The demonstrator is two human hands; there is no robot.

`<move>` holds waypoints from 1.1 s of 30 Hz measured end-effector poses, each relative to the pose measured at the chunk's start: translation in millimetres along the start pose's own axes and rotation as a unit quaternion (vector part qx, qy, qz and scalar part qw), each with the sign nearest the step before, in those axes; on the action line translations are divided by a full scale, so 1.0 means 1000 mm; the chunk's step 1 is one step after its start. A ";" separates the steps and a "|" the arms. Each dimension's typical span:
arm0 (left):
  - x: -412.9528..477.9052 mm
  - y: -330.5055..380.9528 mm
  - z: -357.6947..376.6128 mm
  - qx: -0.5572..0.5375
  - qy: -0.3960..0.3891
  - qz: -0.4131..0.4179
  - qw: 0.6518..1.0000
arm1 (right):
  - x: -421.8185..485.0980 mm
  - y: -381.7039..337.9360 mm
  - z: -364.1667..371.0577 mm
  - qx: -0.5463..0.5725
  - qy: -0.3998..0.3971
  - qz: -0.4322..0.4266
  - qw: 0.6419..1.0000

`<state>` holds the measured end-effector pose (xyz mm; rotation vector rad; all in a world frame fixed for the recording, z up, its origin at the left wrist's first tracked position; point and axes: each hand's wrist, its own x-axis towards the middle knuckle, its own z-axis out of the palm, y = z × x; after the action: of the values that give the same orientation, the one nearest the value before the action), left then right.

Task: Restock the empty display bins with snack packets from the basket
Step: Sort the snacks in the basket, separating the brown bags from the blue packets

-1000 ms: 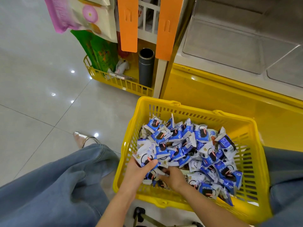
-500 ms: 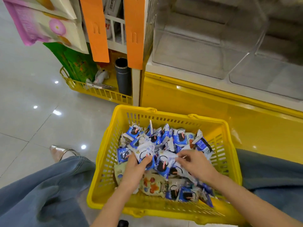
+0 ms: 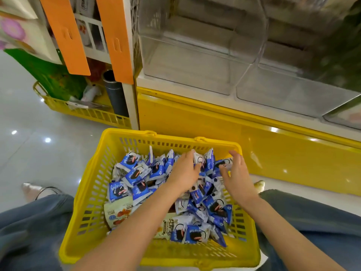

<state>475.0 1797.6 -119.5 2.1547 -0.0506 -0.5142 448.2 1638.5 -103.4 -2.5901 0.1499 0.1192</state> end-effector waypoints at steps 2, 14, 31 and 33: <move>-0.020 -0.013 -0.025 0.001 0.052 0.042 0.998 | -0.010 -0.020 0.006 0.006 0.017 -0.073 0.997; -0.148 -0.175 -0.112 -0.085 0.206 -0.216 0.951 | -0.044 -0.102 0.160 0.057 -0.274 0.039 0.959; -0.154 -0.175 -0.103 -0.067 0.341 -0.111 0.931 | -0.020 -0.098 0.129 0.142 -0.248 0.068 0.956; -0.154 -0.161 -0.105 -0.085 0.372 -0.075 0.921 | -0.021 -0.110 0.103 0.165 -0.253 0.017 0.953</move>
<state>349.7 2009.1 -139.4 2.0570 0.5625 0.2377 436.3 1787.7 -132.4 -2.1463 0.0206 0.6998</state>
